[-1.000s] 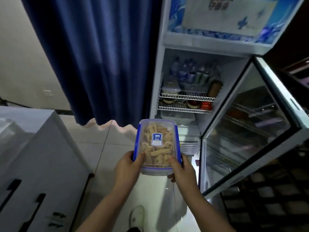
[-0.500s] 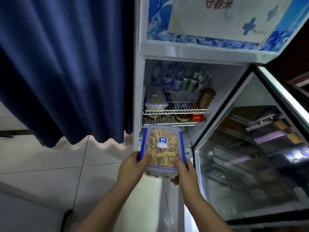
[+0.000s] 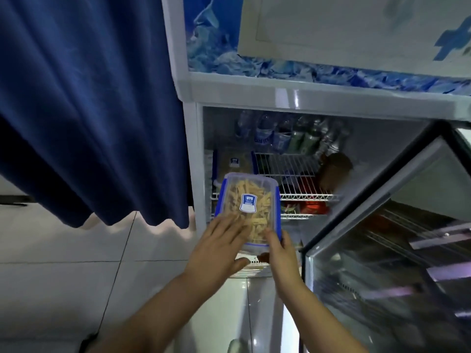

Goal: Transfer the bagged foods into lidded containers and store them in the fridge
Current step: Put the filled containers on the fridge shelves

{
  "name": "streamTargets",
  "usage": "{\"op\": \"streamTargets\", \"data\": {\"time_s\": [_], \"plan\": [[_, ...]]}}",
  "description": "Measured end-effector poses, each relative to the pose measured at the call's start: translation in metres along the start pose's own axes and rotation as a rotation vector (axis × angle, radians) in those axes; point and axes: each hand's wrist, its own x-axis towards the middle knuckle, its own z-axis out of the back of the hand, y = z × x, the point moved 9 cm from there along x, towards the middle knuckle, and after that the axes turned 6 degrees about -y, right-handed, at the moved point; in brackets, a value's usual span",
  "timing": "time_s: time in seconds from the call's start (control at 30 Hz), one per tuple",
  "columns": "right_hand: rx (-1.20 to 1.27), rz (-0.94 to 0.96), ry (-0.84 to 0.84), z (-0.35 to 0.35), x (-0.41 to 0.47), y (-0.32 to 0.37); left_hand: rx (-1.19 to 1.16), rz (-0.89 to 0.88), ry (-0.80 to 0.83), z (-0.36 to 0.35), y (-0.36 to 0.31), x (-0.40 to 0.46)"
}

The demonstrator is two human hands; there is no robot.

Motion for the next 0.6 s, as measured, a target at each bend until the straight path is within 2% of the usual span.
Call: {"op": "streamTargets", "data": {"time_s": [0.1,0.47,0.53,0.6], "plan": [[-0.032,-0.002,0.053,-0.012,0.042,0.009,0.064,-0.009,0.049,-0.025,0.012,0.032],[-0.183,-0.024,0.177,-0.05,0.142,0.025,0.099,0.079,-0.032,-0.066,0.064,0.094],[-0.312,0.061,0.158,-0.05,0.153,0.03,0.092,0.11,-0.036,-0.072,0.074,0.104],[-0.535,0.263,0.109,-0.048,0.159,0.042,0.05,0.157,-0.042,-0.076,0.086,0.113]]}}
